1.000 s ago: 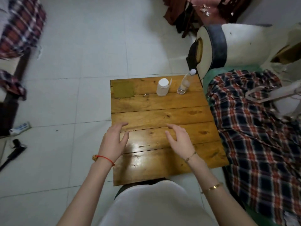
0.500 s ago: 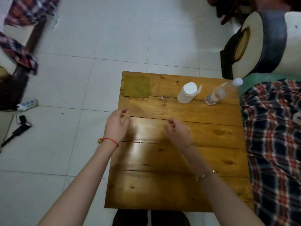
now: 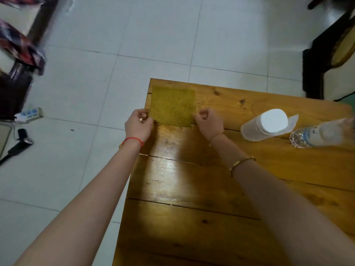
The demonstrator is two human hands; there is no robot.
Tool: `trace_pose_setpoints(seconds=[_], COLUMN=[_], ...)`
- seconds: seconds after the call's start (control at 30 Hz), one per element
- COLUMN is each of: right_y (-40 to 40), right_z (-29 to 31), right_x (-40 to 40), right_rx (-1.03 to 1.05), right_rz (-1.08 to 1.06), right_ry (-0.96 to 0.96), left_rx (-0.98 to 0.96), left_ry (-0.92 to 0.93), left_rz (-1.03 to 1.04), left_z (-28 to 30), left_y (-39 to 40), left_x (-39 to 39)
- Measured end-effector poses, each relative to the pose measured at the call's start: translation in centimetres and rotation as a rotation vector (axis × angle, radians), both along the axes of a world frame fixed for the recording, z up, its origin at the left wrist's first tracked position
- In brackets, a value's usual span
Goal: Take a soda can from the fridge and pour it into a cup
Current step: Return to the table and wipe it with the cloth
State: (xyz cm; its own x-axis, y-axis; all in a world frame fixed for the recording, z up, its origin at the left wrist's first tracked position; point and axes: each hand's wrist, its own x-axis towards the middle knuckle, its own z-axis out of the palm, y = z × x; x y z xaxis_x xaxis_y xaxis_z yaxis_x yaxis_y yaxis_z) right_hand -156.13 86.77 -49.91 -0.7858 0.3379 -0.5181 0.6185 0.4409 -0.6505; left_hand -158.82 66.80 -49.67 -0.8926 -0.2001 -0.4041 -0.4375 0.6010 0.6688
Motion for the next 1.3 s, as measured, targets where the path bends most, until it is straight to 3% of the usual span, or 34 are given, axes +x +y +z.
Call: trace_pose_setpoints(seconds=[0.2,0.4,0.5,0.67,0.8,0.87,1.03,1.3], right_y=[-0.9,-1.6,-2.2,-2.9,-3.2,-3.5,-3.8,-0.5], right_z=[-3.2,-3.7,-3.5,-1.8,0.2,1.1,3.1,5.1], right_x=[-2.5,-3.6,-3.5,-1.2,2.5,5.0,12.3,26.1], right_rx=[0.018,0.014,-0.083,-0.447,-1.150,-1.286,-1.378,-1.159], right_rz=[-0.121,-0.075,-0.110,-0.331,-0.794,-0.969,-1.148,-1.218], right_ry=[-0.028,-0.115,-0.053,0.101,0.063,0.073,0.116,0.253], left_rx=[-0.030,-0.069,-0.047,0.115,0.253,0.286,0.196,-0.085], left_ry=[-0.022,-0.088,-0.085,-0.067,-0.116,-0.124,0.019,0.248], left_rz=[0.052,0.032,0.030,0.031,0.012,-0.027,-0.211,-0.603], left_z=[-2.6,-3.2,-2.9,-2.0,-0.9,-0.4,0.3,0.4], left_y=[0.8,1.6,1.6,1.1,0.8,1.1,0.8,-1.4], left_x=[-2.4,-3.3,-2.8,0.0,4.1,6.7,13.4,23.4])
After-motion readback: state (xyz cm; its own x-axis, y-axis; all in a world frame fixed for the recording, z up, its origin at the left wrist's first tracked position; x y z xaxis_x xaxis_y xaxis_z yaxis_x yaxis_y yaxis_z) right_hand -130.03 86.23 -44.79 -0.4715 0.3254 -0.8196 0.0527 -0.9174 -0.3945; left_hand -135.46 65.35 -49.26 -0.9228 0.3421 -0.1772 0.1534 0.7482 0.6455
